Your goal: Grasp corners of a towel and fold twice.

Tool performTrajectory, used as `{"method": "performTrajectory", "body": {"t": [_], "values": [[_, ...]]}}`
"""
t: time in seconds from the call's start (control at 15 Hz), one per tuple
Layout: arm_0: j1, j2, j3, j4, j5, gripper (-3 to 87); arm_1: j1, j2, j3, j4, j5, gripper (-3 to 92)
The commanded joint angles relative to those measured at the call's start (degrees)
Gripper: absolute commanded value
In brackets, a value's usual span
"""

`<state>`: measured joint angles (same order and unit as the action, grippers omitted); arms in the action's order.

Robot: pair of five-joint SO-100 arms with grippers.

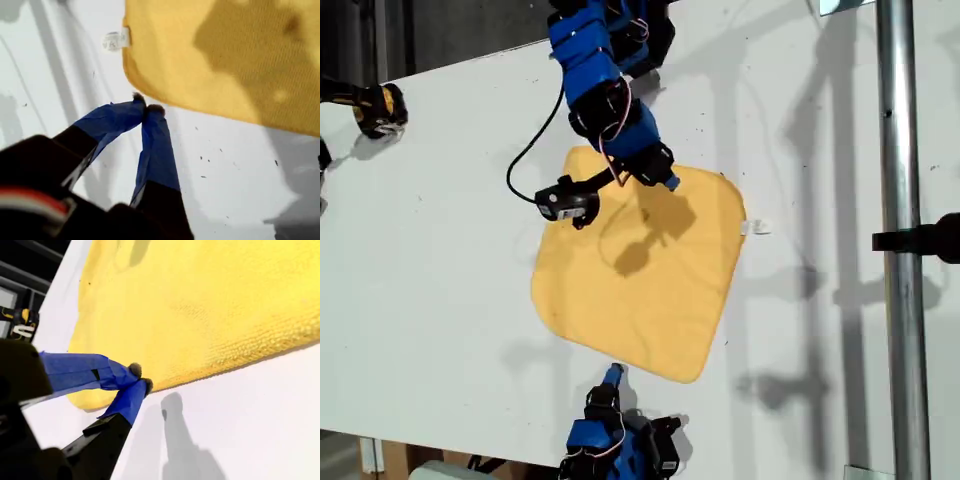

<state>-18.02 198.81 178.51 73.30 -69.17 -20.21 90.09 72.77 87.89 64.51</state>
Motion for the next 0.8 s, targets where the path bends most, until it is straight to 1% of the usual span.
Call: {"method": "performTrajectory", "body": {"t": [0.0,0.13,0.2,0.27,0.4,0.6,0.73], "values": [[-1.05,0.26,0.00,-1.23,-0.09,-1.4,-2.72,-3.08,-7.82,-0.70,0.35,-0.1],[-0.97,0.26,0.00,-1.23,-0.09,-1.4,-3.96,-4.48,-7.91,-4.39,0.18,-0.1],[-0.88,0.26,0.00,-1.23,0.00,-1.4,-4.22,-4.48,-7.65,-4.22,-0.09,2.4],[-0.79,0.26,0.00,-1.23,0.00,-1.4,-4.39,-3.87,-7.56,-3.96,-0.70,13.3],[-0.53,0.26,0.00,-1.23,0.00,-1.4,-4.13,-1.67,-7.65,-5.19,-2.37,24.9],[-0.09,0.26,0.00,-1.23,0.00,-1.4,-4.39,0.09,-7.56,-5.45,-2.37,36.7],[-0.09,0.26,0.00,-1.32,0.09,-1.4,-4.75,-1.32,-5.01,-4.66,-0.97,39.0]]}}
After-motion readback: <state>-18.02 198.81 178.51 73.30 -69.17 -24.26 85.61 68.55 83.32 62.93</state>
